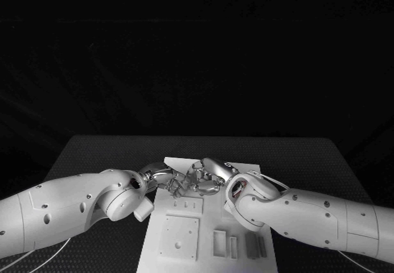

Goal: Assemble the parts on the task board

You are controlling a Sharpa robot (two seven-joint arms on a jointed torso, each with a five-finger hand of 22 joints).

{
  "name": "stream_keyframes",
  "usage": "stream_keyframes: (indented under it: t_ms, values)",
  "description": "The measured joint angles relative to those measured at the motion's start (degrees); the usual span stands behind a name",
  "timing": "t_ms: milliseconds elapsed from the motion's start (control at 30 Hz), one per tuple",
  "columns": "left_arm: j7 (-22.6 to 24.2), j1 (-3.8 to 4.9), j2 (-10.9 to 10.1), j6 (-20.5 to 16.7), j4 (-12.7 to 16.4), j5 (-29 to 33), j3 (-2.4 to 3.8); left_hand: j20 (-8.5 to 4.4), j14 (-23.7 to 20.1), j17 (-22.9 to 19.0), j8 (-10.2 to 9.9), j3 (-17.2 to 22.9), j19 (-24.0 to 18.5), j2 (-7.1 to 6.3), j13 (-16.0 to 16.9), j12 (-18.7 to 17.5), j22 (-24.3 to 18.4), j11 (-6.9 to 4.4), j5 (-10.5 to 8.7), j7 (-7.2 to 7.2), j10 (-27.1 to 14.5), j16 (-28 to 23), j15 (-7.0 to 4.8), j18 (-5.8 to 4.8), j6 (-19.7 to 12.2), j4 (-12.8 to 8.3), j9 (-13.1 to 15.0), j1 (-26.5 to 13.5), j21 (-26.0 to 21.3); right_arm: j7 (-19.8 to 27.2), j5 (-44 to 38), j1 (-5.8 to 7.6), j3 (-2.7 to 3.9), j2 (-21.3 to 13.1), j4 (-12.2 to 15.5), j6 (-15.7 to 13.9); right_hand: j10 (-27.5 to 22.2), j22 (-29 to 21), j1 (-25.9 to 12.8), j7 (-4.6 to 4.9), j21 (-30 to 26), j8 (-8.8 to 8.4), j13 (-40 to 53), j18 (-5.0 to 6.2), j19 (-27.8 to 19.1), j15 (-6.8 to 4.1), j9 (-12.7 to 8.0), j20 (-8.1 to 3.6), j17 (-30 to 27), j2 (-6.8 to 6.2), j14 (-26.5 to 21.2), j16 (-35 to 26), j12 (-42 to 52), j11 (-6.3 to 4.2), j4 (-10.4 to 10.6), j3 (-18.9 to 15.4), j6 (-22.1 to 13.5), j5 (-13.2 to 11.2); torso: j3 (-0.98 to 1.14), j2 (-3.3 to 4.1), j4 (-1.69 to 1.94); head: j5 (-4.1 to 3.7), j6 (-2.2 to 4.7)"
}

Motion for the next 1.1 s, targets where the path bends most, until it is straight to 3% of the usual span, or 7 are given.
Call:
stream_keyframes:
  t_ms: [67, 167, 267, 433, 600, 800, 1100]
  values:
    - [-0.01, 0.00, 0.01, 0.01, 0.12, -0.32, 0.02, 0.00, 0.00, 0.00, 0.00, 0.08, 0.00, -0.03, 0.07, 0.00, 0.00, 0.00, -0.56, 0.19, 0.00, 0.12, 0.00, 0.00, 0.21, 0.08, 0.07, -0.03, 0.00, 0.60, 1.08, 0.04, -0.02, -0.15, -0.25, -0.04, -1.90, -0.02, -1.02, 0.18, -0.34, -1.60, -0.67, 0.11, -0.65, 0.55, -0.51, 0.32, -0.19, -2.81, -0.66, -0.88, -1.24, 0.82, 1.17, 0.10, 1.96, 0.00, -0.01, -0.01, -0.01, 0.02, -0.01]
    - [-0.01, 0.07, 0.01, 0.02, 0.04, -0.95, 0.10, 0.00, 0.00, 0.07, -0.01, 0.43, 0.00, -0.16, 0.26, 0.00, 0.00, 0.00, -1.51, 0.06, 0.01, 0.12, 0.00, -0.01, 0.34, 0.11, 0.12, -0.14, 0.37, 1.54, 2.61, 0.01, -0.14, -0.75, -0.33, -0.08, -4.09, -0.27, -2.68, 4.08, -1.75, -4.81, -1.15, 0.21, -2.89, 2.20, -2.08, 0.77, -0.47, -5.87, -3.07, -2.24, -2.58, 2.85, 2.23, -1.68, -0.34, 0.02, -0.01, -0.04, -0.02, 0.05, -0.01]
    - [-0.01, 0.10, -0.01, 0.00, -0.11, -1.73, 0.11, -0.20, 0.00, 0.07, -0.14, 0.57, -0.21, -0.55, 0.37, 0.00, 0.00, 0.00, -2.58, 0.06, 0.01, 0.35, 0.00, -0.37, 0.35, 0.23, 0.33, 0.25, 0.44, 2.93, 4.25, -0.04, -0.17, -1.42, -0.47, -0.21, -6.63, -0.27, -4.33, 5.13, -2.66, -7.88, -1.22, -0.66, -5.15, 4.18, -3.51, 0.98, -0.41, -7.49, -5.08, -2.58, -2.94, 4.70, 1.62, -5.56, -4.15, 0.52, 0.00, -0.04, 0.00, 0.10, -0.01]
    - [-0.22, 0.11, -0.13, -0.02, -0.32, -3.27, 0.11, -0.20, 0.00, 0.06, -0.21, 0.63, -0.21, -0.76, 0.44, 0.00, -0.01, 0.00, -3.65, 0.01, 0.01, 0.57, 0.00, -0.38, 0.40, 0.30, 0.34, 0.46, 0.85, 6.32, 6.92, 0.02, -0.17, -2.76, 0.04, -1.09, -8.87, -0.10, -3.49, 6.77, -3.00, -8.70, -1.31, -1.48, -6.86, 5.52, -4.09, 1.69, 0.23, -7.40, -7.18, -2.14, -2.14, 6.27, 0.91, -9.95, -6.81, 3.99, 0.02, -0.04, 0.01, 0.21, 0.15]
    - [-0.61, 0.10, -0.23, -0.03, -0.88, -5.40, 0.09, -0.41, 0.21, 0.17, -0.22, 1.19, -0.41, -1.64, 0.62, 0.00, -0.01, 0.00, -8.89, -0.11, 0.01, 1.02, -0.21, -0.40, 0.51, 0.86, 0.41, 1.87, 1.56, 9.92, 10.39, 0.07, -0.16, -5.47, 0.91, -2.17, -9.30, -0.10, -3.47, 7.01, -3.00, -8.70, -1.94, -1.49, -7.07, 5.73, -4.10, 1.90, 0.23, -7.38, -7.39, -1.77, -1.48, 6.30, 1.38, -12.17, -7.24, 6.94, 0.12, 0.00, -0.07, 0.33, 0.01]
    - [-1.12, 0.09, 0.23, -0.25, -2.44, -7.40, 0.01, -0.47, 0.43, 0.54, -0.48, 1.18, -0.35, -1.41, 0.87, 0.00, -0.01, -0.19, -8.98, -0.14, 0.61, 1.89, -0.43, -0.42, 0.54, 0.86, 0.52, 2.22, 2.07, 12.62, 16.19, 0.58, -0.06, -8.61, -0.01, -3.04, -9.51, -0.10, -3.17, 7.16, -3.00, -8.70, -2.52, -1.49, -7.07, 5.53, -4.16, 1.91, 0.07, -7.08, -7.60, -1.77, -1.10, 6.09, 1.60, -13.13, -7.41, 8.50, 0.26, -0.21, -0.29, 0.62, 0.12]
    - [-3.35, 0.09, 1.31, -0.08, -4.12, -12.91, 0.00, -2.74, 3.65, 4.99, -0.90, 0.14, 2.83, -1.87, 5.03, 4.11, -0.01, -1.86, -7.47, -0.43, 3.72, 11.83, -3.68, 0.13, 1.65, 0.77, 0.82, 2.81, 9.30, 15.70, 32.01, 3.99, 0.85, -10.76, -3.19, -2.82, -10.42, -0.53, -4.81, 7.68, -5.99, -8.00, -5.81, -1.48, -9.44, 5.45, -4.22, 3.05, -2.92, -4.76, -8.96, -4.63, -2.69, 5.77, 2.53, -14.24, -8.03, 13.29, 0.70, -1.07, -0.76, 1.15, -0.15]
